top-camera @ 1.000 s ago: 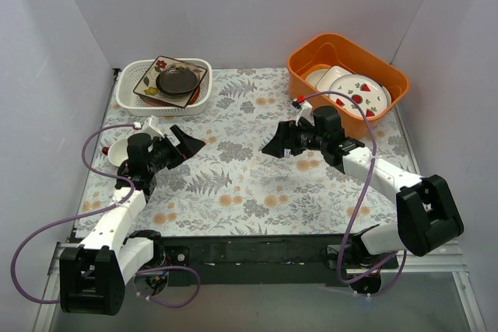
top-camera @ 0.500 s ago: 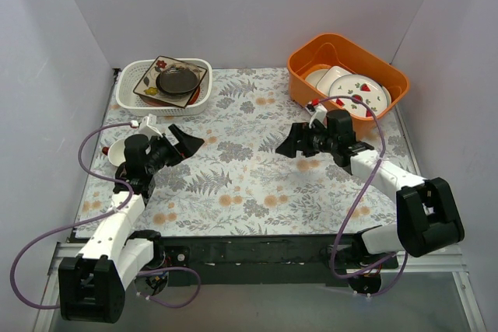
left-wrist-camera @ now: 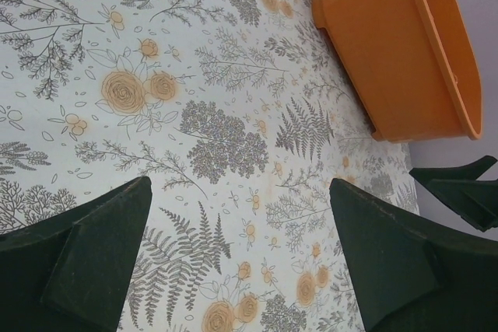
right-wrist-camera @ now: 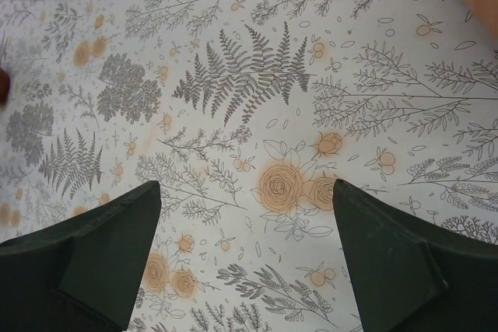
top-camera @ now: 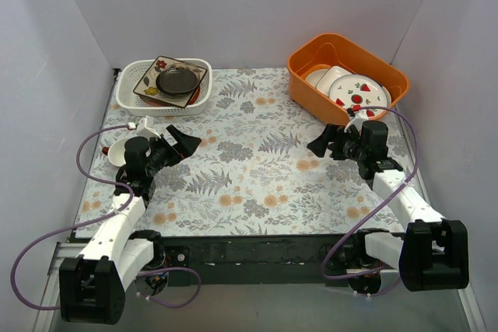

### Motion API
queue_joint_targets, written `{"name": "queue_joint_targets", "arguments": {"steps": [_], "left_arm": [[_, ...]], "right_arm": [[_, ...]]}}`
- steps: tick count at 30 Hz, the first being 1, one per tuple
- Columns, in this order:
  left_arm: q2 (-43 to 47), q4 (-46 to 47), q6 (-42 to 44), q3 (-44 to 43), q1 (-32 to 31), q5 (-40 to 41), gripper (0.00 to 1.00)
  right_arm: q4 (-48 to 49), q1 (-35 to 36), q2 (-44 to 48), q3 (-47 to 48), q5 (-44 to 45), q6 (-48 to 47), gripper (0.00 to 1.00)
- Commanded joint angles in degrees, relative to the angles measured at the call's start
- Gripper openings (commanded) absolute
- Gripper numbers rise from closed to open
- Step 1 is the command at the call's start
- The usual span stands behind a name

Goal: Place the plates into the plastic bin on the countertop
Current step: Reset both arms

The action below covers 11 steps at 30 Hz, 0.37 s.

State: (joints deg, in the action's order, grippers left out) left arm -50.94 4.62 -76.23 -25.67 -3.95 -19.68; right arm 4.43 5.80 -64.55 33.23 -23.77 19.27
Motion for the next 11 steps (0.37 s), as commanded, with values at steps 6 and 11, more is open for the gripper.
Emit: {"name": "queue_joint_targets", "arguments": {"steps": [6,11], "left_arm": [[-3.20,4.52,1.43,-0.87,-0.27,-1.06,0.98],[-4.34,3.73,0.29,-1.57,-0.19,2.44,0.98]], "right_arm": [[1.29,-1.23,1.80,-0.45,0.48,-0.63,0.98],[0.59,-1.50,1.71,-0.19,1.53,-0.55,0.98]]}}
